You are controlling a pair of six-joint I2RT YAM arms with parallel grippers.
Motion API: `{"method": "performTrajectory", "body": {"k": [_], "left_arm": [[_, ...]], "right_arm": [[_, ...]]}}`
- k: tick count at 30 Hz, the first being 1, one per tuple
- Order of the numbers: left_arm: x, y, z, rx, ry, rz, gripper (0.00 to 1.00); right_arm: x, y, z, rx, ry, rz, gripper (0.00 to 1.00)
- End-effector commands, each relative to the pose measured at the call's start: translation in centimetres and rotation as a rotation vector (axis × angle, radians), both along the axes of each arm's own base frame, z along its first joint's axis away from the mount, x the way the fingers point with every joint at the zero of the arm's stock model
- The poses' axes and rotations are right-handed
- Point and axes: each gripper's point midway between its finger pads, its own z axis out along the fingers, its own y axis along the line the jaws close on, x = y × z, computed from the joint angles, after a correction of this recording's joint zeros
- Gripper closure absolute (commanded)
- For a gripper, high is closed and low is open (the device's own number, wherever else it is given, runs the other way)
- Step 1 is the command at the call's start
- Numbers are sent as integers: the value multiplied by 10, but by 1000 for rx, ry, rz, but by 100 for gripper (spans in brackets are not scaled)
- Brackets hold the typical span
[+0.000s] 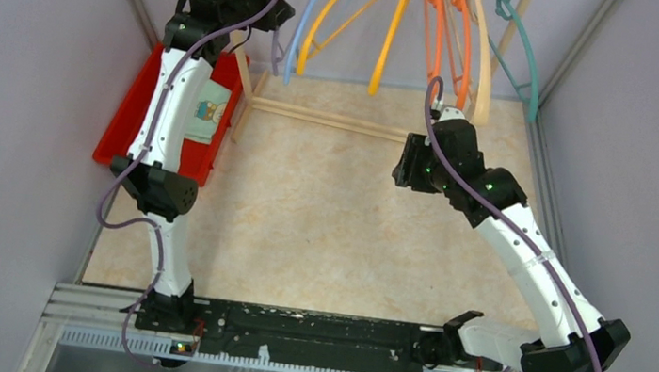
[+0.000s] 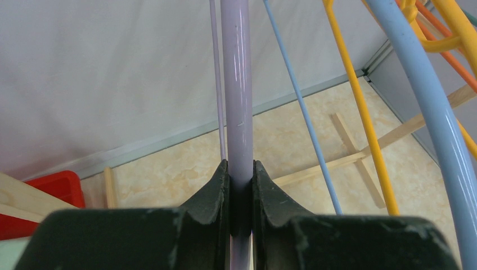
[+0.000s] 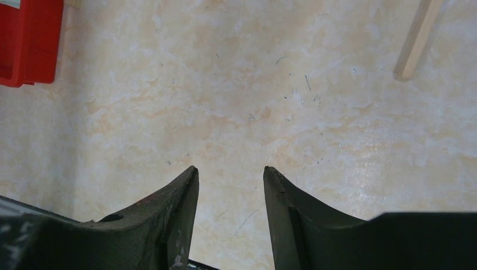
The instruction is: Organize the hangers
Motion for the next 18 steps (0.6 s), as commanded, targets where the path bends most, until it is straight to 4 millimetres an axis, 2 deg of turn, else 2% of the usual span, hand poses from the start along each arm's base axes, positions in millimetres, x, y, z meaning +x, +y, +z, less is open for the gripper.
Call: {"method": "performTrajectory", "body": {"k": [1, 4, 5, 6, 8, 9, 12, 15, 18], "left_arm": [[0, -4, 14, -45, -36, -50, 56], [-6, 3, 28, -68, -63, -50, 25], [-9, 6, 32, -74, -71, -51, 8], [-12, 9, 37, -80, -79, -51, 1], [-18, 16, 43, -92, -88, -48, 0], [-22, 19, 45, -96, -89, -49, 0], [-33, 27, 48, -93, -84, -47, 0], [-51, 34, 48, -74, -85, -34, 0], [-71, 41, 39, -45, -77, -15, 0]], "right_arm": [[11, 4, 22, 46, -56, -5, 46], [12, 3, 25, 50, -67, -13, 40], [11, 3, 27, 53, -73, -13, 39], [11, 2, 27, 52, -78, -13, 39], [10, 2, 30, 56, -88, -10, 38], [9, 2, 30, 59, -94, -7, 33], [5, 1, 32, 69, -119, 10, 6], [0, 1, 35, 70, -169, 54, 4], [-6, -2, 26, 50, -182, 80, 4]]}}
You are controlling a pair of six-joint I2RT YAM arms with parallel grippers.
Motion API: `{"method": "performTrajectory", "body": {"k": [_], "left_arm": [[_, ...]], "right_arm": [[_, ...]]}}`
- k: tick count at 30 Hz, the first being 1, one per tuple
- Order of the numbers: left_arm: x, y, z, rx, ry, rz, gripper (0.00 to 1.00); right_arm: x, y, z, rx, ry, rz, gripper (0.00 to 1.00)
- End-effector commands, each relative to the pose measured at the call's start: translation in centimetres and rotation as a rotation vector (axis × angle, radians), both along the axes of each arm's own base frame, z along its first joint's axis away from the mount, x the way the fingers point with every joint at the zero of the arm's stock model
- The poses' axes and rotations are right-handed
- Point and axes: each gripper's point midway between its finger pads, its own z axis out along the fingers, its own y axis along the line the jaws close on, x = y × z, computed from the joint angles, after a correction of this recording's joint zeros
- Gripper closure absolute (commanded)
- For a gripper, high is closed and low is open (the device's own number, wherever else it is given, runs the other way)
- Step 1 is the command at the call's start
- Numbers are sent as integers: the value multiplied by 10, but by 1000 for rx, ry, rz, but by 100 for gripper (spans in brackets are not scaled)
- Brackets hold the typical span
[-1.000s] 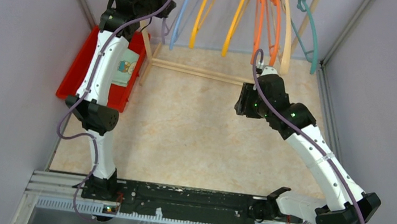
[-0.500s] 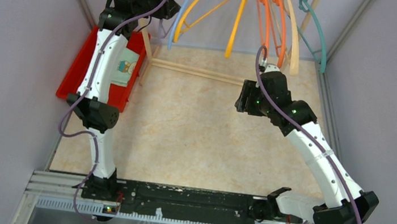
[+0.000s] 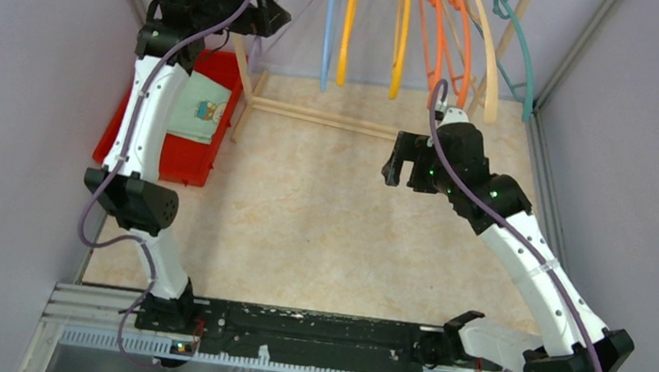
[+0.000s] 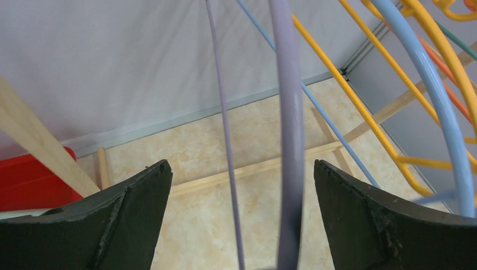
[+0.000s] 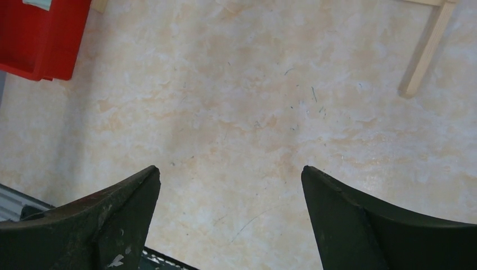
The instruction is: Organize the hangers
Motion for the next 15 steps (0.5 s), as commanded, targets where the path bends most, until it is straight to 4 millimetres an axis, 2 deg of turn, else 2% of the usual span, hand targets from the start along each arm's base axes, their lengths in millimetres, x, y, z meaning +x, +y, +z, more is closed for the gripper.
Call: {"method": "performTrajectory", "body": {"k": [1, 4, 11, 15], "left_arm": [[-42, 10, 23, 27, -84, 6, 0], [-62, 19, 7, 52, -55, 32, 0], [-112, 32, -29, 55, 2, 65, 0], [-135, 33, -65, 42, 73, 61, 0]], "right_arm": [[-4, -2, 12, 12, -105, 51, 4], [-9, -3, 2, -19, -94, 90, 3], [-6, -9, -13, -19, -110, 42, 1], [-4, -21, -25, -37, -97, -37, 1]]}}
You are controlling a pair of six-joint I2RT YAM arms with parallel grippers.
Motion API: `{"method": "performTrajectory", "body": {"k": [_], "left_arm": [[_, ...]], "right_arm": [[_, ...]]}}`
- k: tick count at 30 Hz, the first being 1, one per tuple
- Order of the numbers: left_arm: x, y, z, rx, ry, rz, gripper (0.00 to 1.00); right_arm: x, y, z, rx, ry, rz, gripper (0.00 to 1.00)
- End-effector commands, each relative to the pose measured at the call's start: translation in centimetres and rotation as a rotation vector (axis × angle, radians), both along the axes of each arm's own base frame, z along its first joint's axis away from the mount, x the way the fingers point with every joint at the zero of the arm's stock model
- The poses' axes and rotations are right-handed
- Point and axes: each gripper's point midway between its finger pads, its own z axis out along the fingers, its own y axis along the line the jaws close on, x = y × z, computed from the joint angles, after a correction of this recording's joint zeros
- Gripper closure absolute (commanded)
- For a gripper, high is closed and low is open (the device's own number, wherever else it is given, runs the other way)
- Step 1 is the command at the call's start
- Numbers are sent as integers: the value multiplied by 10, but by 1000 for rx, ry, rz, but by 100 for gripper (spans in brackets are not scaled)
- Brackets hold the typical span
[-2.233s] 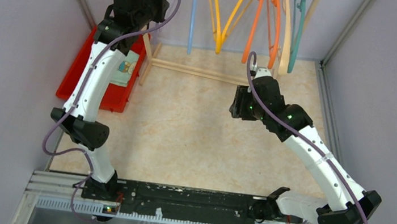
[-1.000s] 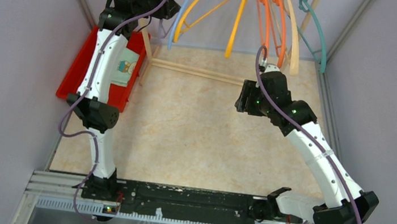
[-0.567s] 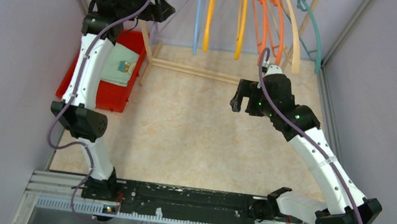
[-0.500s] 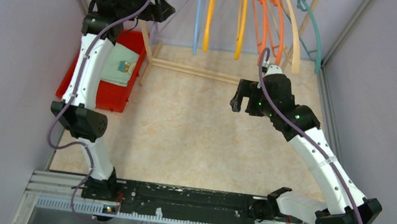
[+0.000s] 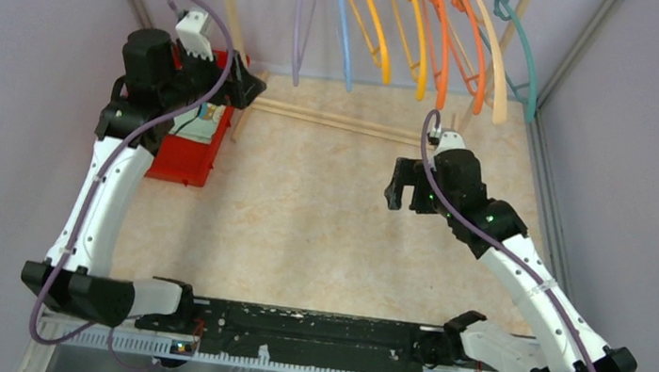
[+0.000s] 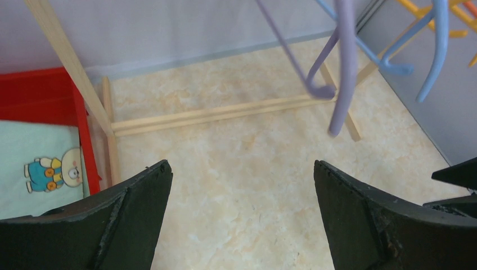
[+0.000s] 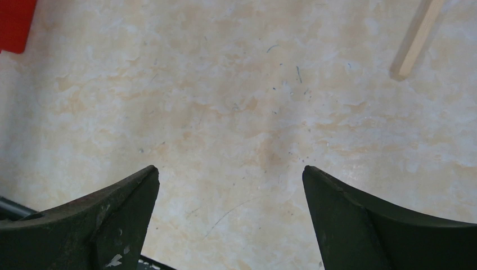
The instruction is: Organize the hangers
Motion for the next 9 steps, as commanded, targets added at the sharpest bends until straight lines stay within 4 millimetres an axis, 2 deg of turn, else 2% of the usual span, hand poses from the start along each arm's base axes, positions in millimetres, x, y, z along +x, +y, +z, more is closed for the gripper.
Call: {"method": "performTrajectory", "body": {"k": [1, 6, 9], "left_arm": [[-20, 5, -27, -14, 34, 19, 0], [-35, 13, -71, -2, 114, 56, 0], [-40, 17, -89, 7, 136, 77, 0]], "right_arm": [[12, -12, 16, 22, -102, -90, 1], [11, -23, 10, -26, -114, -111, 1], [10, -24, 3, -48, -91, -105, 1]]}}
